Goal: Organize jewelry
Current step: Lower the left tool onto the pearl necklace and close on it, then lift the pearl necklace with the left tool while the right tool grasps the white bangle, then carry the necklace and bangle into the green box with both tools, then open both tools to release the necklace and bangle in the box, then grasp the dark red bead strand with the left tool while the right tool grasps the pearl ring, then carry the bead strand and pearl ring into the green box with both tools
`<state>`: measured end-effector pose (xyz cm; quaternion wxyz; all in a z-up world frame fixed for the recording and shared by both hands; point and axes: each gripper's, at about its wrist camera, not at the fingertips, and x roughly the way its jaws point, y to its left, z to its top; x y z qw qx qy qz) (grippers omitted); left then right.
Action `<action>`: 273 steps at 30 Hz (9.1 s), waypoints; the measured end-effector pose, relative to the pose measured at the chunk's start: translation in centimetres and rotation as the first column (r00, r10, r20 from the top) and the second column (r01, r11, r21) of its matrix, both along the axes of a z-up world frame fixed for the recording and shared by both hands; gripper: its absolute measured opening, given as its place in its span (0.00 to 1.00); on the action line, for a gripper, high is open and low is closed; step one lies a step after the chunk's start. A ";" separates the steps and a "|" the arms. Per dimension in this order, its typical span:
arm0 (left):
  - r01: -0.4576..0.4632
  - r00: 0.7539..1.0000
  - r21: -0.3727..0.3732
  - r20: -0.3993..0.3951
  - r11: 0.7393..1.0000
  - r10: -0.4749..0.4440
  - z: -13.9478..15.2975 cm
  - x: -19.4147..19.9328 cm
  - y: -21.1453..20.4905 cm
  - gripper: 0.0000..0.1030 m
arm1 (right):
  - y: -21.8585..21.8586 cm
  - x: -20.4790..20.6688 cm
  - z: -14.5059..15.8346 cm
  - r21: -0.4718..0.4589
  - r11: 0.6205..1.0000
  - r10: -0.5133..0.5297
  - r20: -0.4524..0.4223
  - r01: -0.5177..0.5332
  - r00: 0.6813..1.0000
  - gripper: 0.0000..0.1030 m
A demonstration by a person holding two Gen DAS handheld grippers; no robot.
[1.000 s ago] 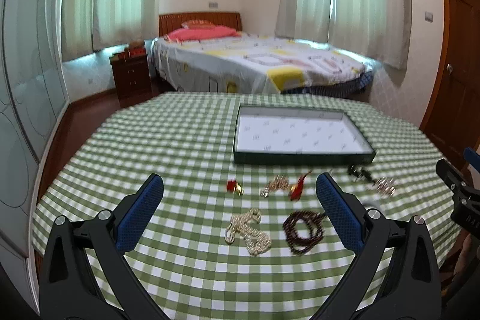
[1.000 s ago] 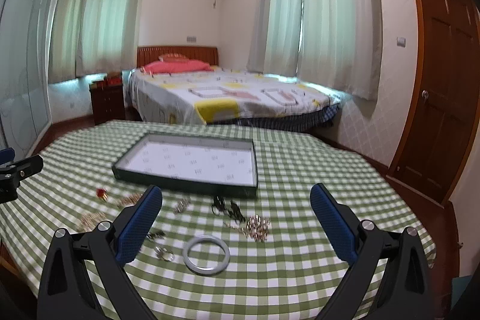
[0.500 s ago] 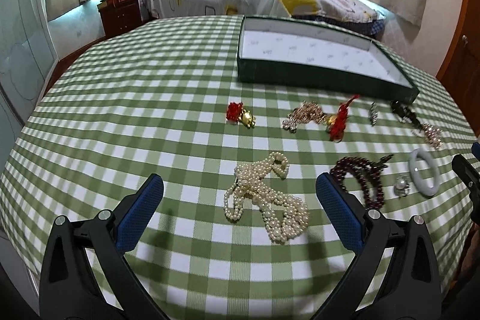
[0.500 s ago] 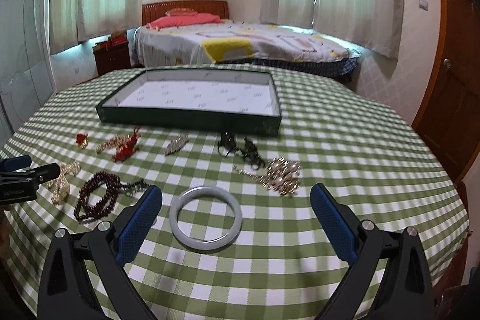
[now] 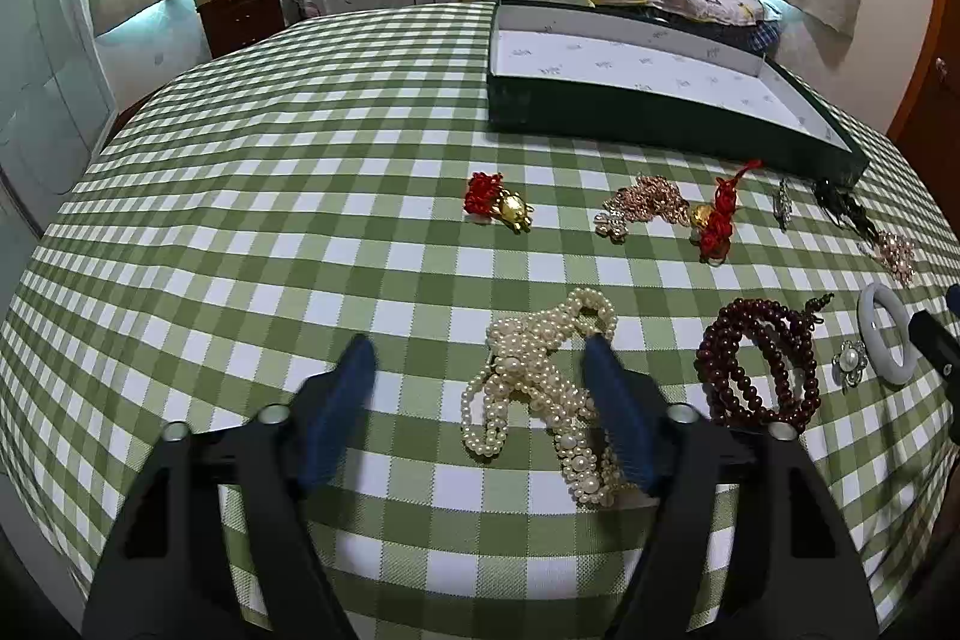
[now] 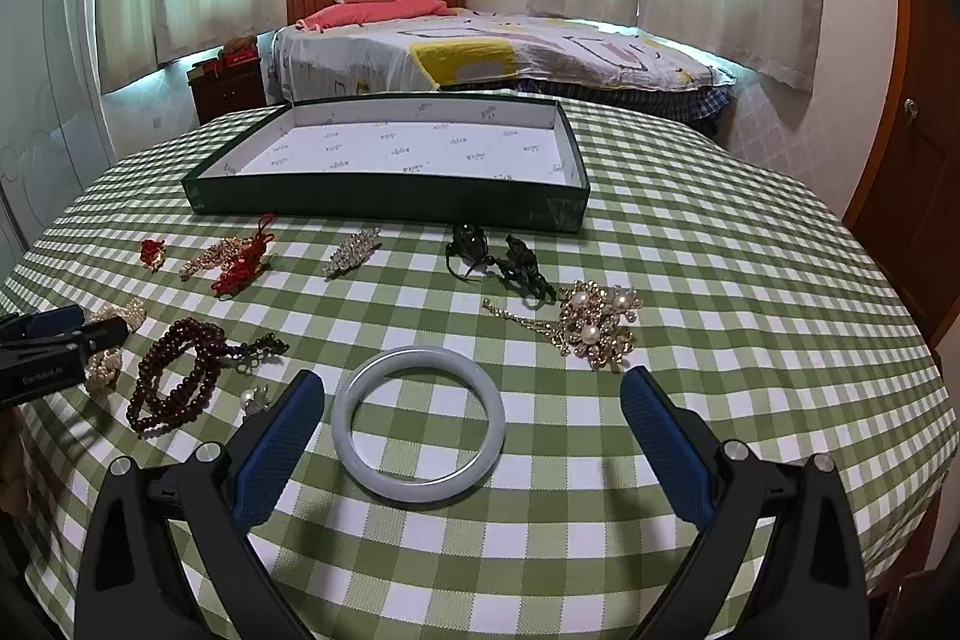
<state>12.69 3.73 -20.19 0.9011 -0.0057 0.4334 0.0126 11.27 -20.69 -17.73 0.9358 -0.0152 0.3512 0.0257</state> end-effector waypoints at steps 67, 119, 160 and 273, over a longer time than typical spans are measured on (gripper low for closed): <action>0.051 0.996 -0.051 0.069 0.997 -0.048 1.9 -1.1 -0.7 0.10 | 0.2 0.4 -1.6 0.037 0.998 0.049 -0.057 -0.047 0.997 0.67; 0.158 0.983 -0.120 0.110 0.980 -0.145 5.0 19.4 -7.3 0.10 | -1.3 18.2 2.5 0.078 0.994 0.077 0.003 -0.077 0.997 0.67; 0.185 0.978 -0.096 0.110 0.978 -0.175 3.1 18.0 -7.5 0.59 | -0.6 16.6 2.6 0.076 0.990 0.119 -0.026 -0.117 0.993 0.74; 0.245 0.962 -0.071 0.142 0.967 -0.233 1.1 -1.3 -9.0 0.11 | 0.5 -0.7 -0.7 0.137 0.983 0.128 -0.023 -0.123 0.992 0.28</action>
